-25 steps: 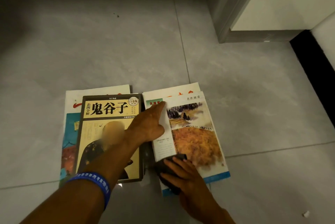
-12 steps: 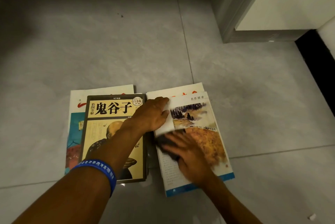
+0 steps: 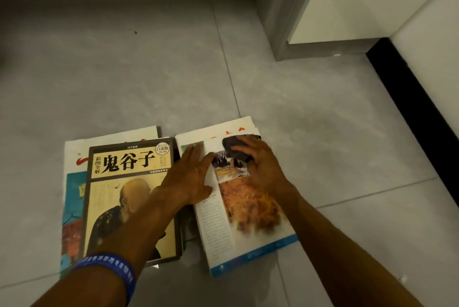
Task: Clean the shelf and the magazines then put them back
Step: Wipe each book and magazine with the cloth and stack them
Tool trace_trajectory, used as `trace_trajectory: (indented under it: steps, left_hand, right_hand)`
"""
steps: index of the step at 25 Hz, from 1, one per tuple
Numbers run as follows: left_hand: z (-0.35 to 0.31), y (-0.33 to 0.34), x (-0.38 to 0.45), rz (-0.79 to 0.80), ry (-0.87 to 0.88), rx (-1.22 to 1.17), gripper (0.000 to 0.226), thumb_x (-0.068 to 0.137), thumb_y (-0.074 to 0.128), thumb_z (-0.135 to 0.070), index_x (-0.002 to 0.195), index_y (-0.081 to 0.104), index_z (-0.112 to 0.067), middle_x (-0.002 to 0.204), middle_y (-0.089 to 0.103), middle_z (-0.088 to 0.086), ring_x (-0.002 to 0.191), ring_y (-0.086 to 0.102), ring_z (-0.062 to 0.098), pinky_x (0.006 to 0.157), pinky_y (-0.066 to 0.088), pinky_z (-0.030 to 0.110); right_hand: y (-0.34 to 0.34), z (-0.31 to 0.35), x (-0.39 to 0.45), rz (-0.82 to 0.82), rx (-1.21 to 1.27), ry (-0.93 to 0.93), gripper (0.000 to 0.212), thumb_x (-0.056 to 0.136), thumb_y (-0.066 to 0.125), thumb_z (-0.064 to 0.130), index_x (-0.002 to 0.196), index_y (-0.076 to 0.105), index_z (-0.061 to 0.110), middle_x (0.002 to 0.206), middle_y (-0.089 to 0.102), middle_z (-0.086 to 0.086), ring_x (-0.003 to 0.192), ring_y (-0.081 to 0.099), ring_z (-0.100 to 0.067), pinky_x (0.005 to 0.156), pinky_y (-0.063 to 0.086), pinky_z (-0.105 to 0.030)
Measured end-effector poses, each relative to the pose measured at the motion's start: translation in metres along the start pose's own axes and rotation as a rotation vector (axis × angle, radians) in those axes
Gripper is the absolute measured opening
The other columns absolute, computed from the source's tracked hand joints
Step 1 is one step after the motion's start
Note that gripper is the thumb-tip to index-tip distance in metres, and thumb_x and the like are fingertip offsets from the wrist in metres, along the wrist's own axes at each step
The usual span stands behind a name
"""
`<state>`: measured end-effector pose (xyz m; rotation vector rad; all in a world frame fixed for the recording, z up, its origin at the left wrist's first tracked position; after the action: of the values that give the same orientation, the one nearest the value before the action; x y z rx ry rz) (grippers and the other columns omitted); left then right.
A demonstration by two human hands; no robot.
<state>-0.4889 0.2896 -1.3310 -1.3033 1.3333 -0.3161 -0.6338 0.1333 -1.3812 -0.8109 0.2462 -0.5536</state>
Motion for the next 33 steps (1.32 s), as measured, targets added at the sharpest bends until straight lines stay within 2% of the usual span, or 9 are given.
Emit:
trace_trajectory:
  steps: [7,10,13,16,18,22,26,29,33]
  left_hand:
    - [0.006,-0.002,0.004,-0.102,0.029,0.043,0.102,0.074,0.075,-0.051,0.152,0.011,-0.033,0.160,-0.013,0.001,0.148,-0.010,0.028,0.118,0.014,0.046]
    - [0.005,-0.012,0.012,-0.101,0.018,0.048,0.111,0.069,0.078,-0.052,0.152,0.009,-0.026,0.157,0.012,0.004,0.144,0.013,0.027,0.117,0.016,0.041]
    - [0.007,-0.018,0.018,-0.235,-0.047,0.013,0.086,0.076,0.072,-0.052,0.145,0.029,-0.022,0.141,0.039,0.005,0.128,0.037,0.024,0.107,0.032,0.038]
    - [0.002,-0.018,0.011,-0.337,-0.067,-0.056,0.046,0.089,0.061,-0.039,0.128,0.049,-0.017,0.127,0.058,0.006,0.113,0.054,0.023,0.096,0.042,0.034]
    - [-0.004,-0.021,0.002,-0.317,-0.130,-0.243,0.035,0.093,0.059,-0.030,0.124,0.053,-0.016,0.128,0.059,0.006,0.111,0.058,0.024,0.090,0.048,0.032]
    - [-0.008,-0.052,-0.018,-0.171,-0.223,-0.592,0.020,0.088,0.066,-0.023,0.108,0.062,-0.021,0.121,0.063,0.006,0.102,0.062,0.023,0.081,0.051,0.030]
    - [-0.032,-0.102,-0.051,-0.144,-0.195,-1.023,0.001,0.088,0.064,-0.013,0.087,0.065,-0.013,0.087,0.067,0.004,0.076,0.065,0.017,0.054,0.056,0.028]
    - [-0.054,-0.136,-0.067,-0.214,-0.133,-1.209,0.005,0.088,0.062,-0.009,0.089,0.067,-0.010,0.083,0.069,0.007,0.073,0.067,0.017,0.052,0.052,0.021]
    - [-0.078,-0.146,-0.074,-0.304,-0.133,-1.324,0.007,0.088,0.062,-0.005,0.093,0.067,-0.004,0.087,0.072,0.011,0.072,0.070,0.018,0.055,0.057,0.027]
  right_hand:
    - [-0.018,0.010,-0.118,-0.158,-0.176,-0.034,0.045,0.082,0.053,0.023,0.126,0.064,0.019,0.138,0.051,0.004,0.122,0.046,-0.020,0.104,0.039,-0.033]
    - [-0.018,0.016,-0.180,-0.159,-0.238,-0.071,0.039,0.082,0.062,0.028,0.120,0.069,0.027,0.137,0.054,0.012,0.108,0.058,-0.019,0.098,0.042,-0.023]
    - [-0.014,0.017,-0.195,-0.146,-0.235,0.037,0.034,0.084,0.065,0.029,0.117,0.069,0.037,0.131,0.057,0.020,0.092,0.060,-0.019,0.076,0.051,-0.030]
    - [-0.012,0.014,-0.176,-0.129,-0.176,0.173,0.042,0.074,0.077,0.010,0.107,0.070,0.034,0.121,0.056,0.018,0.092,0.058,-0.020,0.075,0.046,-0.025]
    - [-0.016,0.022,-0.154,-0.140,-0.059,0.310,0.043,0.081,0.074,0.011,0.110,0.063,0.041,0.121,0.055,0.015,0.101,0.055,-0.020,0.082,0.043,-0.021]
    - [-0.026,0.063,-0.117,-0.262,0.299,0.361,0.039,0.088,0.068,0.012,0.116,0.060,0.039,0.126,0.057,0.007,0.117,0.052,-0.014,0.101,0.046,-0.041]
    - [-0.050,0.120,-0.089,-0.383,0.564,0.258,0.039,0.083,0.063,0.028,0.122,0.062,0.026,0.122,0.061,0.010,0.113,0.058,-0.008,0.097,0.050,-0.033]
    - [-0.065,0.151,-0.077,-0.333,0.768,0.257,0.038,0.096,0.053,0.008,0.124,0.061,0.031,0.123,0.063,0.010,0.111,0.061,-0.008,0.092,0.055,-0.035]
    - [-0.071,0.159,-0.071,-0.241,0.747,0.234,0.055,0.085,0.062,0.044,0.137,0.044,0.043,0.133,0.056,0.011,0.116,0.059,-0.010,0.089,0.055,-0.035]
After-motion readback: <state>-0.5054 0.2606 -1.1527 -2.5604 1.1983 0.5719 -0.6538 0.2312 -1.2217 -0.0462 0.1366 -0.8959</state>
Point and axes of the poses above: each hand's wrist, its own x-axis towards the middle knuckle, its own y-axis out of the palm, z = x × y, the point moved 1 cm from there along x, towards the middle knuckle
